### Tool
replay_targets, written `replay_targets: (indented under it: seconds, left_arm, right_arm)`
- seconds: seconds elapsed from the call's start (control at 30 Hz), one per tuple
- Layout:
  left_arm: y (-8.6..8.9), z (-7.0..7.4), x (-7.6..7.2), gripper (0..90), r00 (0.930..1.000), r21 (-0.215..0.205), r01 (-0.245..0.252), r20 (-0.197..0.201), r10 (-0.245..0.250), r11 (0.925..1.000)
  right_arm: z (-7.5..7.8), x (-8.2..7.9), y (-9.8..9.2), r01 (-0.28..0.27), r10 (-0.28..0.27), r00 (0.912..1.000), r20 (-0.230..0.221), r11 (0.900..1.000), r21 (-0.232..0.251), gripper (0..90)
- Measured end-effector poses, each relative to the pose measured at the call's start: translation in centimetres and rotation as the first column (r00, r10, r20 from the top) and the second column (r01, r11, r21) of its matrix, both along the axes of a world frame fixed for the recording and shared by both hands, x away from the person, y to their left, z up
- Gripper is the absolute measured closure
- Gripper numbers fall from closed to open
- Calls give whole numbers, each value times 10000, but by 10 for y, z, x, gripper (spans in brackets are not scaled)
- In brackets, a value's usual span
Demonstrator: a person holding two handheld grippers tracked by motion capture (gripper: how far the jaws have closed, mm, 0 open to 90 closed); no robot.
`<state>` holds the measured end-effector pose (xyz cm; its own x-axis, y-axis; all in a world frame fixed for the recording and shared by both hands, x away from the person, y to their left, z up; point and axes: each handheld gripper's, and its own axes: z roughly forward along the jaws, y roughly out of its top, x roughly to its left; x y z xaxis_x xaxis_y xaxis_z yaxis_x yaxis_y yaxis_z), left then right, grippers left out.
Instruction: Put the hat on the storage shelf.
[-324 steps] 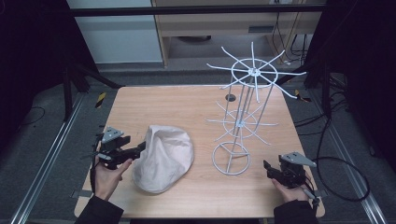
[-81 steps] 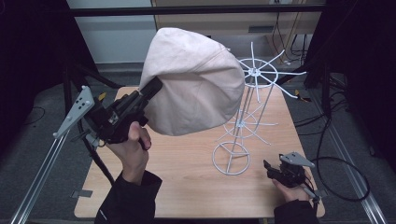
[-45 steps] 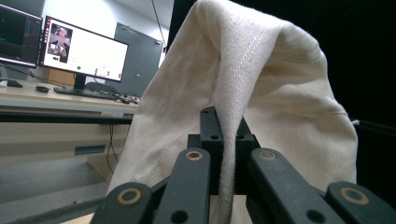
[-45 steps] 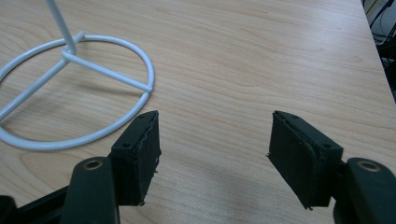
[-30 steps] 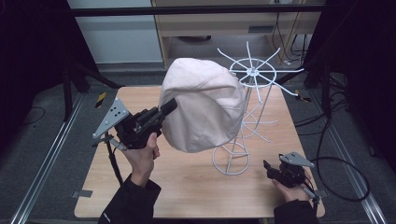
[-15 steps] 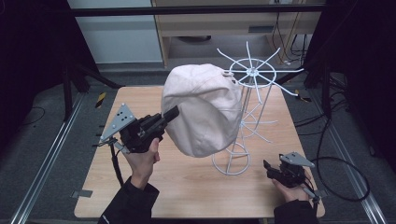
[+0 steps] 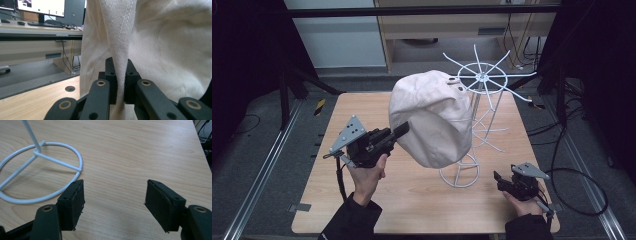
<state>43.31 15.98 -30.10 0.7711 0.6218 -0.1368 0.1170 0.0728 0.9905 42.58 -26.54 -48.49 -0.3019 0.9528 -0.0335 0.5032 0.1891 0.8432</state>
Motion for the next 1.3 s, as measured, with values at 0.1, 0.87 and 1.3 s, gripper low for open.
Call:
replay_targets:
  seconds: [0.1, 0.87, 1.3]
  left_arm:
    - [-2, -2, 0, 836, 10000, 152, 50, -65, -49, 9999]
    - [3, -17, -1, 617, 9994, 1026, -228, -253, 256, 9945]
    - [34, -26, -18, 475, 9964, 1490, -578, -523, 663, 9871]
  right_arm:
    - [0, 0, 0, 11, -11, 10000, -15, 10000, 39, 316]
    - [-1, 1, 1, -43, 42, 10000, -75, 10000, -85, 315]
    - [-1, 0, 0, -23, 22, 9999, -100, 9999, -119, 314]
